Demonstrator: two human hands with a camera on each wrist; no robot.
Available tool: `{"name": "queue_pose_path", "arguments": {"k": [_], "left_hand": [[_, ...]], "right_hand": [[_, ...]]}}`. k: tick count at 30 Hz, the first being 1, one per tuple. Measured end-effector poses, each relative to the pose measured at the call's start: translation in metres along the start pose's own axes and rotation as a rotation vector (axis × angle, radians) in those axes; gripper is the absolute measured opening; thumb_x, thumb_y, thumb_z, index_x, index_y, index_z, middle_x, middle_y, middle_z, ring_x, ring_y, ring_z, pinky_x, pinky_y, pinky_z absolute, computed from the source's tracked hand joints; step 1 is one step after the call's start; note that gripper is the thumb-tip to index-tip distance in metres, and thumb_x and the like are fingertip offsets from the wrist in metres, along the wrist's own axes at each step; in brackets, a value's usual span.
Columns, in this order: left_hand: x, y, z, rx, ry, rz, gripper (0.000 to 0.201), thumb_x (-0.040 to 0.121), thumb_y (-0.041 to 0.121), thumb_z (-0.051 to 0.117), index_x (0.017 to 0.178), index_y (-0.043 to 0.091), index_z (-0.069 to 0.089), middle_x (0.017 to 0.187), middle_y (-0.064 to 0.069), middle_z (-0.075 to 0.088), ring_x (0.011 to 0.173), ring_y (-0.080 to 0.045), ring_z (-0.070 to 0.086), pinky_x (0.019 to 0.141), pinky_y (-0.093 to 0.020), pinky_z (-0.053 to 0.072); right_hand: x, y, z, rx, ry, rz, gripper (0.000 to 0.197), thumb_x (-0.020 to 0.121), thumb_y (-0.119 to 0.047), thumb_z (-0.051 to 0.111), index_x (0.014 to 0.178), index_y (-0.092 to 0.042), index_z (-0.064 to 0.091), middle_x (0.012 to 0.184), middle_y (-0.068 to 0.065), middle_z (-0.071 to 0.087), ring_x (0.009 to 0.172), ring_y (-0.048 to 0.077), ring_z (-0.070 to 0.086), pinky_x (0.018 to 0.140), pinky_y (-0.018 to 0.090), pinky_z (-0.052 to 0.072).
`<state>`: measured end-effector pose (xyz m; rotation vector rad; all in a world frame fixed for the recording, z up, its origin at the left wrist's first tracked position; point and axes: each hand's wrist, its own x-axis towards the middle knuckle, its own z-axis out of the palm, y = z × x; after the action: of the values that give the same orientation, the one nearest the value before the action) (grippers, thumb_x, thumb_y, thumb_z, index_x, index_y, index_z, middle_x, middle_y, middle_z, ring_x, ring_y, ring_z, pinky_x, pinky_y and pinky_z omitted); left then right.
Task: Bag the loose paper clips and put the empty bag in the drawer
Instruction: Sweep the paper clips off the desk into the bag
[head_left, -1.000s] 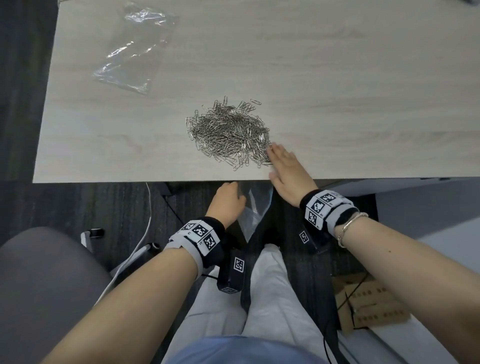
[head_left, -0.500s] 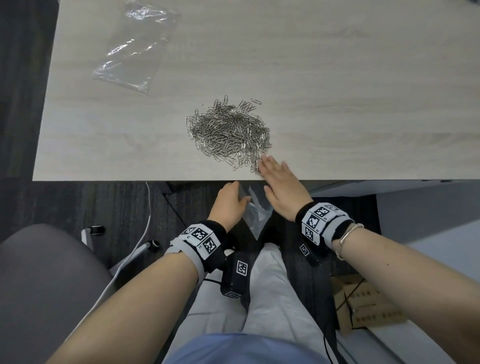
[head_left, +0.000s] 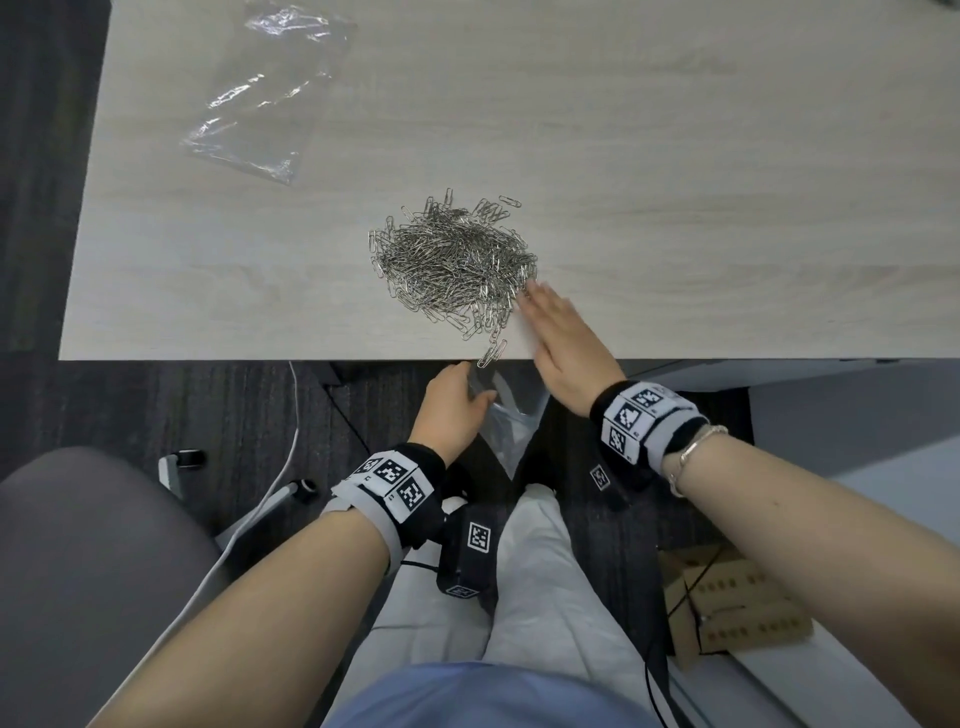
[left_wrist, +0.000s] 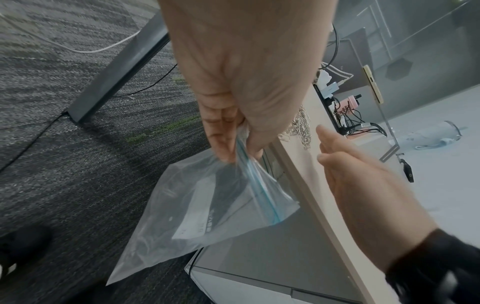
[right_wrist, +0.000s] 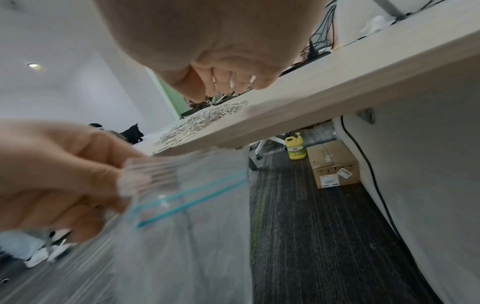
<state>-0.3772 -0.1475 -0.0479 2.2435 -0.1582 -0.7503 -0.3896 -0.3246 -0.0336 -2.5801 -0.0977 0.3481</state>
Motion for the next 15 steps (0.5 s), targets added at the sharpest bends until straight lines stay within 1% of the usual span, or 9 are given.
{"name": "queue_pose_path", "arguments": {"k": [1, 4, 6, 8, 10, 12, 15], "left_hand": [[-0.001, -0.001, -0.002, 0.001, 0.009, -0.007, 0.023, 0.086, 0.019, 0.062, 0.105, 0.006, 0.059, 0.094, -0.015, 0.065, 0.087, -0.030, 0.064, 0.081, -0.040, 0.052], [-0.004, -0.006, -0.007, -0.004, 0.035, -0.016, 0.019, 0.086, 0.020, 0.062, 0.100, 0.007, 0.059, 0.090, -0.011, 0.065, 0.084, -0.028, 0.063, 0.079, -0.041, 0.053], [-0.006, -0.006, -0.010, -0.011, 0.045, -0.014, 0.017, 0.086, 0.019, 0.061, 0.099, 0.007, 0.058, 0.085, -0.007, 0.061, 0.083, -0.026, 0.063, 0.078, -0.038, 0.053], [-0.008, -0.005, -0.010, -0.014, 0.054, -0.010, 0.016, 0.087, 0.019, 0.061, 0.097, 0.007, 0.057, 0.082, -0.005, 0.059, 0.083, -0.026, 0.062, 0.077, -0.037, 0.051], [-0.008, -0.004, -0.010, -0.022, 0.063, -0.005, 0.018, 0.086, 0.019, 0.062, 0.099, 0.006, 0.058, 0.086, -0.010, 0.062, 0.085, -0.028, 0.062, 0.079, -0.038, 0.052], [-0.008, -0.003, -0.009, -0.031, 0.068, -0.010, 0.021, 0.086, 0.018, 0.063, 0.103, 0.005, 0.059, 0.093, -0.012, 0.064, 0.088, -0.026, 0.061, 0.079, -0.033, 0.049], [-0.009, 0.000, -0.010, -0.052, 0.067, -0.003, 0.017, 0.086, 0.015, 0.062, 0.101, 0.007, 0.060, 0.092, -0.006, 0.063, 0.084, -0.019, 0.058, 0.075, -0.026, 0.043]], "right_hand": [[0.007, 0.000, -0.002, -0.024, -0.004, 0.015, 0.058, 0.095, -0.010, 0.031, 0.149, -0.013, 0.010, 0.158, 0.007, 0.002, 0.146, 0.018, -0.002, 0.117, 0.029, -0.005], [0.017, -0.002, 0.001, -0.095, -0.038, -0.010, 0.058, 0.095, -0.013, 0.031, 0.149, -0.013, 0.011, 0.158, 0.009, 0.003, 0.146, 0.019, -0.002, 0.116, 0.030, -0.007], [0.014, -0.004, 0.004, -0.121, -0.065, -0.027, 0.057, 0.096, -0.014, 0.030, 0.149, -0.012, 0.010, 0.158, 0.009, 0.002, 0.146, 0.019, -0.002, 0.116, 0.030, -0.007], [0.006, -0.004, 0.008, -0.132, -0.084, -0.057, 0.056, 0.097, -0.016, 0.028, 0.149, -0.012, 0.008, 0.158, 0.008, 0.001, 0.146, 0.018, -0.003, 0.116, 0.030, -0.006], [-0.002, -0.005, 0.013, -0.130, -0.104, -0.099, 0.058, 0.096, -0.014, 0.031, 0.149, -0.012, 0.009, 0.158, 0.008, 0.002, 0.146, 0.018, -0.003, 0.116, 0.030, -0.006], [-0.011, -0.006, 0.018, -0.117, -0.127, -0.143, 0.059, 0.095, -0.011, 0.035, 0.149, -0.012, 0.011, 0.158, 0.007, 0.004, 0.145, 0.017, -0.002, 0.116, 0.030, -0.006], [-0.020, -0.010, 0.023, -0.071, -0.180, -0.206, 0.059, 0.093, -0.007, 0.036, 0.148, -0.010, 0.016, 0.158, 0.006, 0.007, 0.145, 0.015, 0.000, 0.116, 0.028, -0.005]]}}
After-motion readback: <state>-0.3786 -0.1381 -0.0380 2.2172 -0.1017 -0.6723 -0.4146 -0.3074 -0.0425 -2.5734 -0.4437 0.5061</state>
